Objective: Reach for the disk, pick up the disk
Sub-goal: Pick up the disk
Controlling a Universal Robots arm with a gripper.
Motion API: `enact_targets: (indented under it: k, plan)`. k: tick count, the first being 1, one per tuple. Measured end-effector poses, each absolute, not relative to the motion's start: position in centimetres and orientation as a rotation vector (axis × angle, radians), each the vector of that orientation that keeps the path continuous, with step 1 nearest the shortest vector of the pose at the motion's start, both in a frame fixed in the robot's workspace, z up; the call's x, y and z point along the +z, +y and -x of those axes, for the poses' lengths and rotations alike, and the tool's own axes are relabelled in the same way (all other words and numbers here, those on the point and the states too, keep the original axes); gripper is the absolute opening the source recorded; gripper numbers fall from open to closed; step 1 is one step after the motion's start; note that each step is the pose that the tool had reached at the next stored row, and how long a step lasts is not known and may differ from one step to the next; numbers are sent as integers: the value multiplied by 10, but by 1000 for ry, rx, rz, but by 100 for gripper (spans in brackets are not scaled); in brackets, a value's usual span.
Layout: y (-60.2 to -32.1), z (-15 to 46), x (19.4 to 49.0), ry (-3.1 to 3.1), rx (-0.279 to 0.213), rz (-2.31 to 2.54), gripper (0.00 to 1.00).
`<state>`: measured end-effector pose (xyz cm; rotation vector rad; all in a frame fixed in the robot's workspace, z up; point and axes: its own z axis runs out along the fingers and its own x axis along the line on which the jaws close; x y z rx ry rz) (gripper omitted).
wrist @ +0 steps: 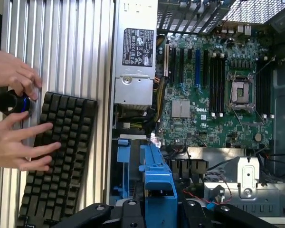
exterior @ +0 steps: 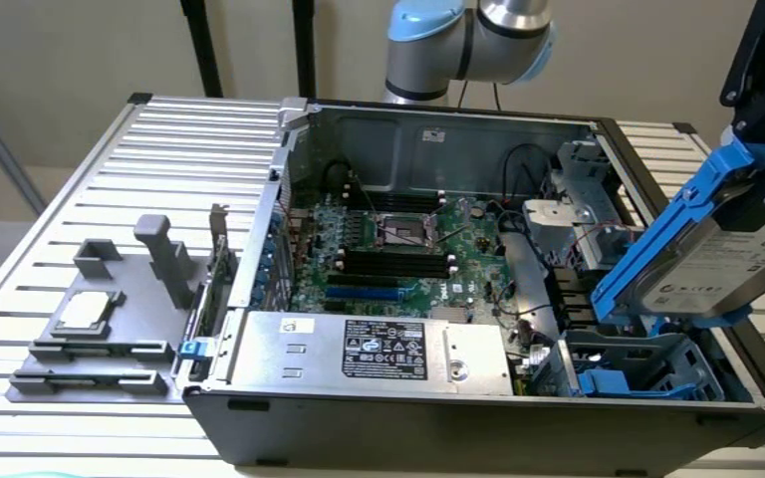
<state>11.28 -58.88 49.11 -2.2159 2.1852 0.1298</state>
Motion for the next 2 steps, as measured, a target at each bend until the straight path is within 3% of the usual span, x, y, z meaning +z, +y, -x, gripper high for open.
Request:
enact_targets:
  k: [2]
  plan:
    - [-589, -113, 491, 2185, 130, 2216, 33]
